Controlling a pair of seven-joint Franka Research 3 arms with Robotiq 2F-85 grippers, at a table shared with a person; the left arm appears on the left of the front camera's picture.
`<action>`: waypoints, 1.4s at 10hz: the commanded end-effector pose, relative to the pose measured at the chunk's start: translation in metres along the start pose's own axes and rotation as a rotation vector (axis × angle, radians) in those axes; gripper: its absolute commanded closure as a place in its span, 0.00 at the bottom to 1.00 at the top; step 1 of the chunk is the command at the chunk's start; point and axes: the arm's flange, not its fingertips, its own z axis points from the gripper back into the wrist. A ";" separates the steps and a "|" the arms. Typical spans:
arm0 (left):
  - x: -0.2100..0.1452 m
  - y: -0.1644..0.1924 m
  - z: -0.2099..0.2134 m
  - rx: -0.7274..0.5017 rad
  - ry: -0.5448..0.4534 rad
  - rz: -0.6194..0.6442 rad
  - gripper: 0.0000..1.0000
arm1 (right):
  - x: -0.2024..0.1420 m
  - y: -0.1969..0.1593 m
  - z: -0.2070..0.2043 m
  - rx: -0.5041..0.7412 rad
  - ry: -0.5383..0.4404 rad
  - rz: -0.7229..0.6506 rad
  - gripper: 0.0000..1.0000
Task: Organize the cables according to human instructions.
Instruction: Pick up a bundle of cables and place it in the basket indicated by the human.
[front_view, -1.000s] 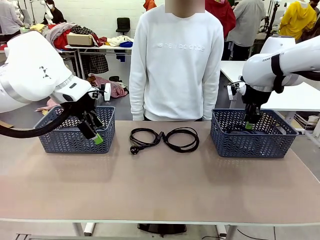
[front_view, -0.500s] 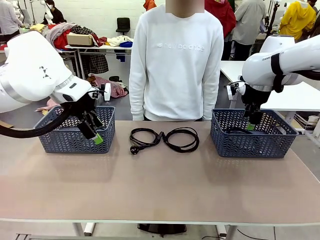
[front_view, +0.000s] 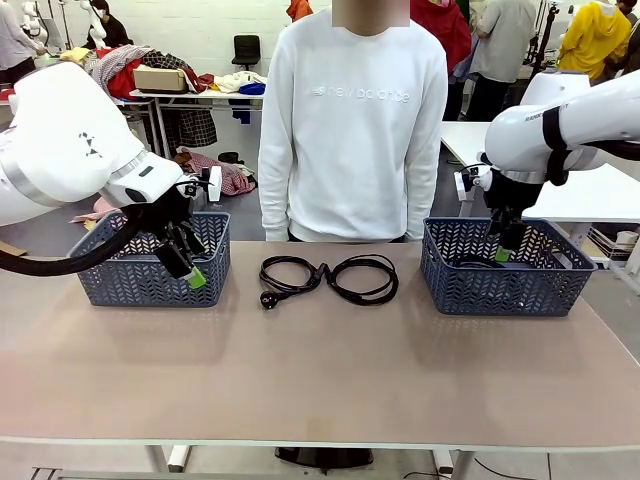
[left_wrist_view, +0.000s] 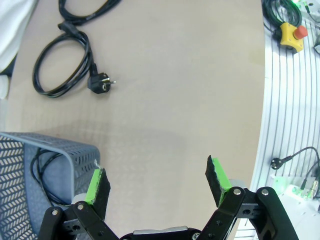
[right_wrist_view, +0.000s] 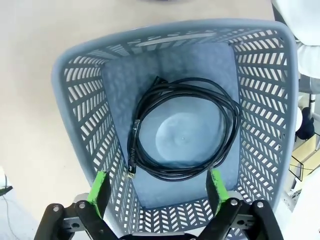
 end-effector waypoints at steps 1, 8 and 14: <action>-0.001 0.001 0.001 0.007 0.000 0.002 0.00 | 0.001 0.000 0.001 -0.001 0.000 0.002 0.00; -0.001 0.001 0.001 0.007 0.000 0.002 0.00 | 0.013 0.054 0.030 -0.004 -0.130 -0.189 0.00; -0.001 0.001 0.001 0.007 0.000 0.002 0.00 | 0.046 0.132 0.024 -0.011 -0.288 -0.376 0.00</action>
